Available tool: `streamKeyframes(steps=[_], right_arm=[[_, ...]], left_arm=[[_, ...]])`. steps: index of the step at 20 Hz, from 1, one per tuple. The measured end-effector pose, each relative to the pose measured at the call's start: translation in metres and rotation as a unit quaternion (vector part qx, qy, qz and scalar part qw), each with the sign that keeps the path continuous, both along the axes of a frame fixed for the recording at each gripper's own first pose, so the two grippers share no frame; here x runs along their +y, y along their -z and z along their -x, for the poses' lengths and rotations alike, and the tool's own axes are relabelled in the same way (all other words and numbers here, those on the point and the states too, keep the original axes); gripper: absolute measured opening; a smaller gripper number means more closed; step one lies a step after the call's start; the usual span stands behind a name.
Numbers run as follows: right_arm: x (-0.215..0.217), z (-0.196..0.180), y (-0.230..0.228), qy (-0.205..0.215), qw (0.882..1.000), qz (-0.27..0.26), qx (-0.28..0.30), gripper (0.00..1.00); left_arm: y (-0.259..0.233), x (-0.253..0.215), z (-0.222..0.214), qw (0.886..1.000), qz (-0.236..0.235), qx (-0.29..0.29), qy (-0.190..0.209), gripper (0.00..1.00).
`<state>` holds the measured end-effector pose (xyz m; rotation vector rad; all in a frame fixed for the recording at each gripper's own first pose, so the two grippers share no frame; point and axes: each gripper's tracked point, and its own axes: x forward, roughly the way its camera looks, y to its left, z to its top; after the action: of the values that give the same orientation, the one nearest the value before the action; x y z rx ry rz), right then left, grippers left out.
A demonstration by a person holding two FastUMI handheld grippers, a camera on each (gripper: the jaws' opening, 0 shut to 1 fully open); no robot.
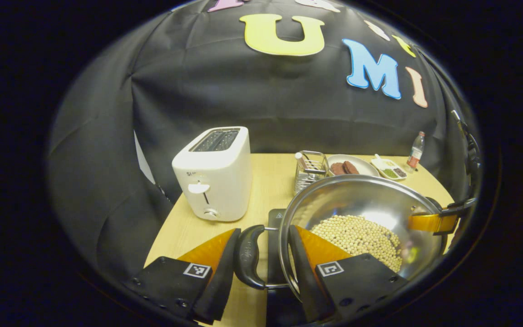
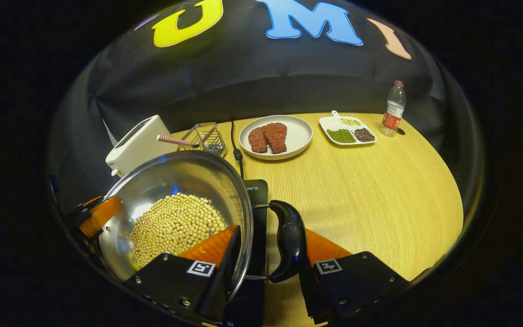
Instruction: First push the handle of the pot to place it horizontally, then grasp the pot with both hands and set it on the induction cooktop.
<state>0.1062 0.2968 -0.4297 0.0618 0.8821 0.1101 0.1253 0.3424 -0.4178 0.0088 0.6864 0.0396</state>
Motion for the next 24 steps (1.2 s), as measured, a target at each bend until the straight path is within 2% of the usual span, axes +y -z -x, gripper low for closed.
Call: streamKeyframes(steps=[8,10,11,13,14,15,16,21,23,24], right_arm=[[0.003,0.000,0.009,-0.003,1.000,0.002,0.006,0.65],[0.003,0.000,0.010,-0.005,1.000,0.003,0.006,0.65],[0.003,0.000,0.012,-0.006,1.000,0.005,0.008,0.65],[0.002,0.001,0.017,-0.008,1.000,0.007,0.014,0.66],[0.002,0.001,0.017,-0.008,1.000,0.006,0.015,0.65],[0.002,0.000,0.018,-0.009,1.000,0.004,0.014,0.65],[0.002,0.001,0.017,-0.011,1.000,0.004,0.015,0.66],[0.001,-0.002,0.018,-0.013,1.000,0.001,0.013,0.65],[0.001,-0.003,0.017,-0.011,1.000,0.001,0.013,0.66],[0.001,-0.002,0.016,-0.011,1.000,0.002,0.012,0.66]], left_arm=[[0.013,0.004,0.001,1.000,0.001,0.001,0.000,0.67],[0.014,0.006,0.002,1.000,0.000,-0.001,-0.001,0.71],[0.015,0.005,0.003,1.000,-0.001,-0.003,0.000,0.67],[0.019,0.006,0.004,1.000,0.004,0.000,-0.005,0.67],[0.020,0.006,0.005,1.000,0.007,0.001,-0.007,0.71],[0.019,0.006,0.005,1.000,0.008,-0.003,-0.007,0.67],[0.020,0.006,0.006,1.000,0.006,-0.002,-0.007,0.71],[0.018,0.006,0.008,1.000,0.010,-0.010,-0.013,0.73],[0.006,0.009,0.005,0.999,0.008,-0.028,-0.015,0.77],[-0.001,0.007,0.002,0.999,0.012,-0.038,-0.015,0.76]])
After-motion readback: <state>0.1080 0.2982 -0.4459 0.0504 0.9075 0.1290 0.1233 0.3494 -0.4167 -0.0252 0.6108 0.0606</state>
